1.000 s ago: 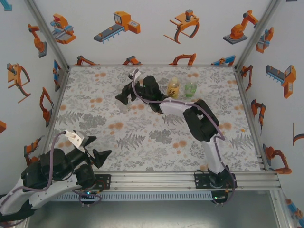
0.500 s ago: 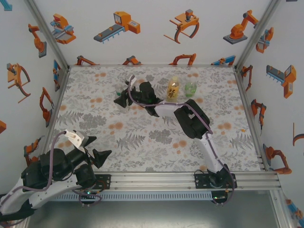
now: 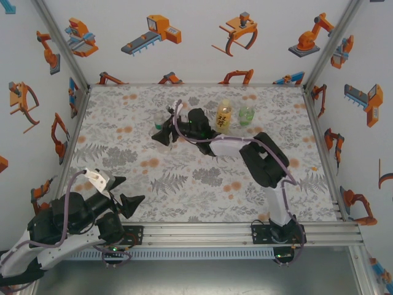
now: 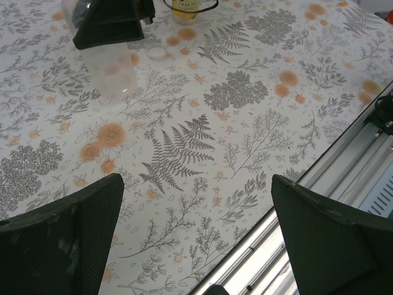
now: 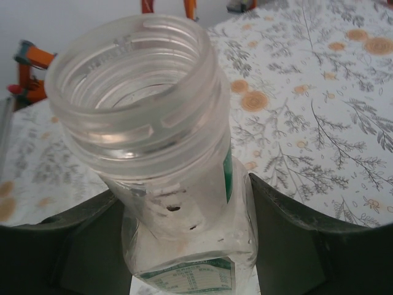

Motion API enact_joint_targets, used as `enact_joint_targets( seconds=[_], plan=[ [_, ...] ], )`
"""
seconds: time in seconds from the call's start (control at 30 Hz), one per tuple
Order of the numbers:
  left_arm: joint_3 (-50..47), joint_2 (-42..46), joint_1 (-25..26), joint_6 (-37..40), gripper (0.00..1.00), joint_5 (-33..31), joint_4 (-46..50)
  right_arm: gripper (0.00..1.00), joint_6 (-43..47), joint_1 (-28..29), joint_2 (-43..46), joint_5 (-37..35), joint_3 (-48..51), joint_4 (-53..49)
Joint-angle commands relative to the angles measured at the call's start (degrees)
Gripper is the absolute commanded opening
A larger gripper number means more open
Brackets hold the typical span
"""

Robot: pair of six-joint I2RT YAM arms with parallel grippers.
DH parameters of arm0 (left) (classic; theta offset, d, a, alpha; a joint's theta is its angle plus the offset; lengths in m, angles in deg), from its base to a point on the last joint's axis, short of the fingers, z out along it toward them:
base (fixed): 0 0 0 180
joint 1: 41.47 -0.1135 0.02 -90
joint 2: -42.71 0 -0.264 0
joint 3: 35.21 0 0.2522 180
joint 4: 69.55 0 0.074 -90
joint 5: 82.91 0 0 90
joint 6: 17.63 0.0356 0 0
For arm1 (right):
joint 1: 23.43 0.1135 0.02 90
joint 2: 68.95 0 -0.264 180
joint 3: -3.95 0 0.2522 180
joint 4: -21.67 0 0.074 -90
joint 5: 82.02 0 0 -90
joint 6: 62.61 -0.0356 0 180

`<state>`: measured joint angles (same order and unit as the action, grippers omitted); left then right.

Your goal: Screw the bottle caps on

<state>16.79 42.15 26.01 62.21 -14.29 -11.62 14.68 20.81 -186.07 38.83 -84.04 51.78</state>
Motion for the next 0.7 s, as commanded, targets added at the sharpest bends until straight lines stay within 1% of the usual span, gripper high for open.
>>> enact_joint_targets(
  seconds=[0.0, 0.17, 0.33, 0.43, 0.53, 0.67],
  plan=[
    [-0.07, 0.62, 0.31, 2.95, 0.97, 1.79, -2.97, 0.46, -1.56, 0.97, 9.83, 2.68, 4.75, 2.37],
    [-0.64, 0.62, 0.28, 6.46, 0.97, 3.24, -7.91, 0.45, -2.34, 3.39, 22.30, 3.40, 12.84, -2.68],
    [-3.55, 0.03, 0.34, 12.23, 0.97, 10.49, -17.77, 0.43, 0.02, 7.73, 33.46, 0.78, 14.41, -18.09],
    [-4.78, -1.47, 0.31, 12.78, 0.97, 12.34, -23.53, 0.43, 1.33, 10.83, 38.78, -1.22, 14.38, -25.15],
    [-5.77, -3.70, 0.28, 13.00, 0.97, 15.67, -28.62, 0.43, 1.00, 14.07, 42.96, -3.37, 15.10, -27.29],
    [-6.81, -7.19, 0.29, 12.23, 0.97, 18.63, -34.47, 0.43, 0.83, 18.17, 45.96, -2.87, 14.52, -29.09]
  ],
)
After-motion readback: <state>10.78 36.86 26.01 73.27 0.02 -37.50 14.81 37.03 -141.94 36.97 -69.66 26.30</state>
